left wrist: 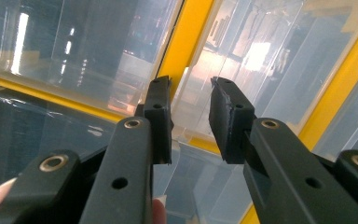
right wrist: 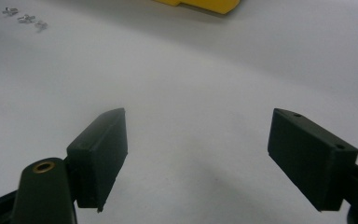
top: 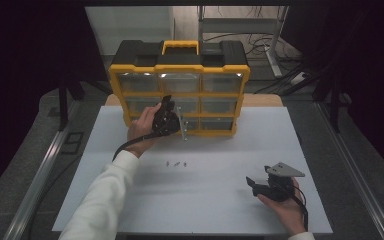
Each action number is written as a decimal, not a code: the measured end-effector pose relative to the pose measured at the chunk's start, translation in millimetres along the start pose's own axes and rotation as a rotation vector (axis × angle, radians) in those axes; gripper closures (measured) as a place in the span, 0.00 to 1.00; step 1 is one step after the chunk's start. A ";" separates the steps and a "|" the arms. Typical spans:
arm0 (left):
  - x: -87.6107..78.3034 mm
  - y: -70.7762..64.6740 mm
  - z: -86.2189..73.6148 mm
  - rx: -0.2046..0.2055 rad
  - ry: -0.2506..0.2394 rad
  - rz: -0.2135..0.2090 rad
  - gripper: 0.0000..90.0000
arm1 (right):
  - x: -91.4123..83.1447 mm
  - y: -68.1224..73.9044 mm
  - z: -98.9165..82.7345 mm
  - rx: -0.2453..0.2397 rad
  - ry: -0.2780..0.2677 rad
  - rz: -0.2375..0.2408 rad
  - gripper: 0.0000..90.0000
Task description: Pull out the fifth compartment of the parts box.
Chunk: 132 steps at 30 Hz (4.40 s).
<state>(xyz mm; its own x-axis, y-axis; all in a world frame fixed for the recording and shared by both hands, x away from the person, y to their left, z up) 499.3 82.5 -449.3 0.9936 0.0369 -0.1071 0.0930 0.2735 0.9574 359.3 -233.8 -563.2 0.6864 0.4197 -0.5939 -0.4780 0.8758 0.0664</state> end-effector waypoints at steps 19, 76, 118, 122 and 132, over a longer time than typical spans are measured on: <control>-6.0 -0.2 -0.8 0.026 -0.002 0.001 0.79 | -0.1 0.2 0.0 0.000 0.000 0.000 0.23; -28.7 -4.1 -1.2 0.042 -0.034 0.011 0.80 | 0.0 1.8 0.6 0.001 -0.001 0.006 0.23; -44.7 -7.1 -3.9 0.047 -0.047 0.016 0.79 | -0.8 2.5 1.3 -0.002 -0.003 0.002 0.23; -45.9 -7.1 -4.3 0.052 -0.050 0.016 0.79 | -1.0 2.8 1.4 -0.002 -0.003 0.004 0.23; -49.5 -7.2 -5.0 0.056 -0.052 0.016 0.79 | -0.9 3.3 1.5 0.001 -0.003 0.005 0.23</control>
<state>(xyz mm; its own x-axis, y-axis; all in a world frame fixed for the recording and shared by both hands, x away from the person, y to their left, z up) 449.1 83.5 -452.2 0.9968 -0.0096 -0.0789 0.0791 0.2194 0.9724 357.9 -231.0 -561.3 0.6858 0.4247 -0.5910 -0.4809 0.8740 0.0699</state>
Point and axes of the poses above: each handheld gripper's, and its own axes: x roughly forward along the jaws, z roughly out of its top, y roughly to its left, the point moved 10 cm from there along x, roughly forward along the jaws, and after that the axes turned 8 degrees about x, right-handed, at the moved point
